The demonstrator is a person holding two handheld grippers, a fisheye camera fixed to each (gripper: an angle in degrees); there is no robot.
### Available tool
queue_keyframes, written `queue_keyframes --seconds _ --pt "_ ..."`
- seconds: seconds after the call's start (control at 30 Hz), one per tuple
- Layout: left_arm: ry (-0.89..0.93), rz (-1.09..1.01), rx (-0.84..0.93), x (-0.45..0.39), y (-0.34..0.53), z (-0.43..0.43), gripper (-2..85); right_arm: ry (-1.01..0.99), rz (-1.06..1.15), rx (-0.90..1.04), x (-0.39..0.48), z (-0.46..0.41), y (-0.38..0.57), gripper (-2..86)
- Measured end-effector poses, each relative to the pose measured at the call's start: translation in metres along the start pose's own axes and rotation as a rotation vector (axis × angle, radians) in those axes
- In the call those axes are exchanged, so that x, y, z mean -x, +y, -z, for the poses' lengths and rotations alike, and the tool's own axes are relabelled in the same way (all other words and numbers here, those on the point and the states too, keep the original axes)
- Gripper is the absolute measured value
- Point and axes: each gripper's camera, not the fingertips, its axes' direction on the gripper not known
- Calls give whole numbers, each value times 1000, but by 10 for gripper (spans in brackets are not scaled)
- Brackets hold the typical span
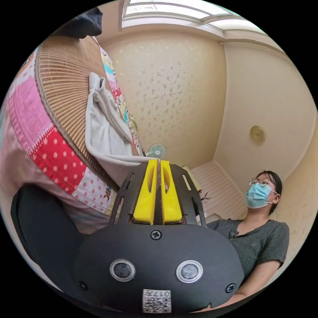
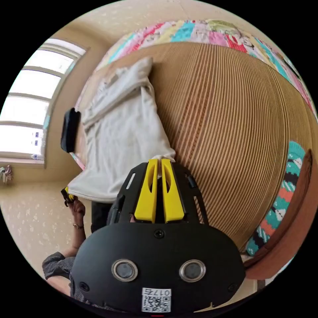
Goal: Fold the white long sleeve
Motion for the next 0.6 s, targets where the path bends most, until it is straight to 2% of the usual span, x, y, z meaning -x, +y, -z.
queue_keyframes --seconds 0.07,0.13,0.23,0.3,0.37,0.43,0.5,0.53,0.57,0.6 --pt "20 -61 -39 -17 -18 2 -9 -215 23 -190 -1 55 22 17" --pt "50 -131 -83 -39 -32 5 -9 -512 79 -422 -15 119 63 17" --pt "128 -201 -161 -72 -41 15 -9 -822 100 -612 -45 173 112 18" --pt "321 -299 -244 -95 -36 28 -10 -928 76 -683 -58 196 136 19" --pt "392 -335 -289 -107 -32 40 -9 -987 68 -737 -61 218 157 21" --pt "281 -347 -285 -118 -28 48 -8 -1025 95 -796 -55 249 179 21" --pt "-38 -329 -172 -126 -22 41 -4 -1010 81 -792 -48 267 188 22" --pt "-131 -308 -136 -125 -20 35 -2 -958 55 -773 -43 276 193 21" --pt "-297 -260 -66 -119 -14 22 4 -918 38 -761 -40 281 195 21" --pt "-402 -219 -1 -110 -5 6 37 -817 -2 -731 -35 289 199 20"
